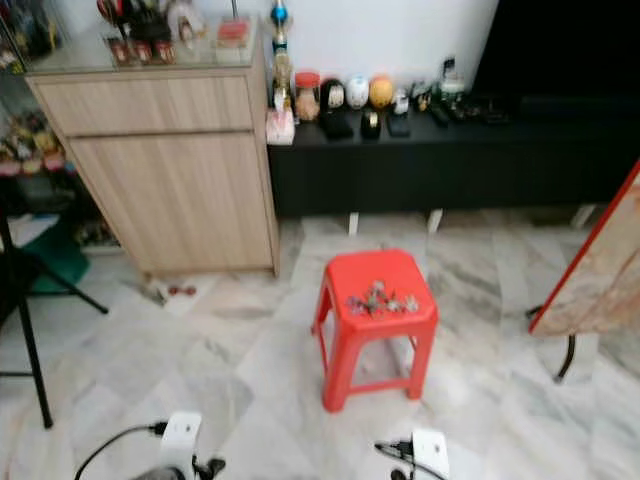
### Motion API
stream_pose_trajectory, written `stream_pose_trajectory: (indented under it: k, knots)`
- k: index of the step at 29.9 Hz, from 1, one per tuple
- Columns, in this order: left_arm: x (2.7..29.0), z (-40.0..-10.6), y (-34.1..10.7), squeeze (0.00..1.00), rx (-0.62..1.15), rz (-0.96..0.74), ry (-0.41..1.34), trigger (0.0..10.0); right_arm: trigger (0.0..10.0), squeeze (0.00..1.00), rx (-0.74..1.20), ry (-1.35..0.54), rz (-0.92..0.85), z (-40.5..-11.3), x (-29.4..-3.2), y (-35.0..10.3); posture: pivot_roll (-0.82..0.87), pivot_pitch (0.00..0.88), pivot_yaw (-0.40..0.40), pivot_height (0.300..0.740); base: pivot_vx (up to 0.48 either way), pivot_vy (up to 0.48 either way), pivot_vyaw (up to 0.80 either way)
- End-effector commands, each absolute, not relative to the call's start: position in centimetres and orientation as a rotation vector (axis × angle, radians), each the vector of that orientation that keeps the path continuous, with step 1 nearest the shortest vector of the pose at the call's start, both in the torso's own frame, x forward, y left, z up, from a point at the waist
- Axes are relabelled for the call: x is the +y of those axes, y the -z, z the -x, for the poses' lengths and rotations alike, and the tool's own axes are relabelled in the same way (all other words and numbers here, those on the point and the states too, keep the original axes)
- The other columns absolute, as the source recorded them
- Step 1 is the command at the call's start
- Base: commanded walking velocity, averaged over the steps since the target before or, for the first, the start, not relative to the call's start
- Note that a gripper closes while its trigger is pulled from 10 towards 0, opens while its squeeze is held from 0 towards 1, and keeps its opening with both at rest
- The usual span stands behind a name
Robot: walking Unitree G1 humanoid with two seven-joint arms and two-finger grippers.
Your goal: Hang keys on a hook
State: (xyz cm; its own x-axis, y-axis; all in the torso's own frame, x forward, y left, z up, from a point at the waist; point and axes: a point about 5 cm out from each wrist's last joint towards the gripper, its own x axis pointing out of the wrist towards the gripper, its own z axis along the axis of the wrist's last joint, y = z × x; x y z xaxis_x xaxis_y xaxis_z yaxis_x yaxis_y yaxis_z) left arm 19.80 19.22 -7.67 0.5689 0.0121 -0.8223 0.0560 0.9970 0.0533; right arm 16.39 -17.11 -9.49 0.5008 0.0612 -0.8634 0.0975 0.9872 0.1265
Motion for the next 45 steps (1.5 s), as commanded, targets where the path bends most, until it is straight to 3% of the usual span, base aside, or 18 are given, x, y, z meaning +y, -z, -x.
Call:
stream_pose_trajectory:
  k: [1, 13, 45]
  knots:
    - [19.0, -19.6, 7.8, 0.00, 0.972, -0.082, 0.033, 10.0, 10.0, 0.00, 1.051, 0.028, -0.174, -16.4, -17.1, 9.5, 0.06, 0.000, -0.039, 0.740, 0.000, -0.315, 0.00]
    - [19.2, -19.7, 7.7, 0.00, 0.960, -0.096, 0.003, 10.0, 10.0, 0.00, 1.040, 0.016, -0.179, -17.0, -16.0, 9.3, 0.06, 0.000, -0.038, 0.740, 0.000, -0.047, 0.00]
    - [19.2, -19.6, 7.7, 0.00, 0.956, -0.088, -0.004, 10.0, 10.0, 0.00, 1.068, -0.008, -0.139, -16.1, -17.0, 9.6, 0.05, 0.000, -0.028, 0.740, 0.000, 0.000, 0.11]
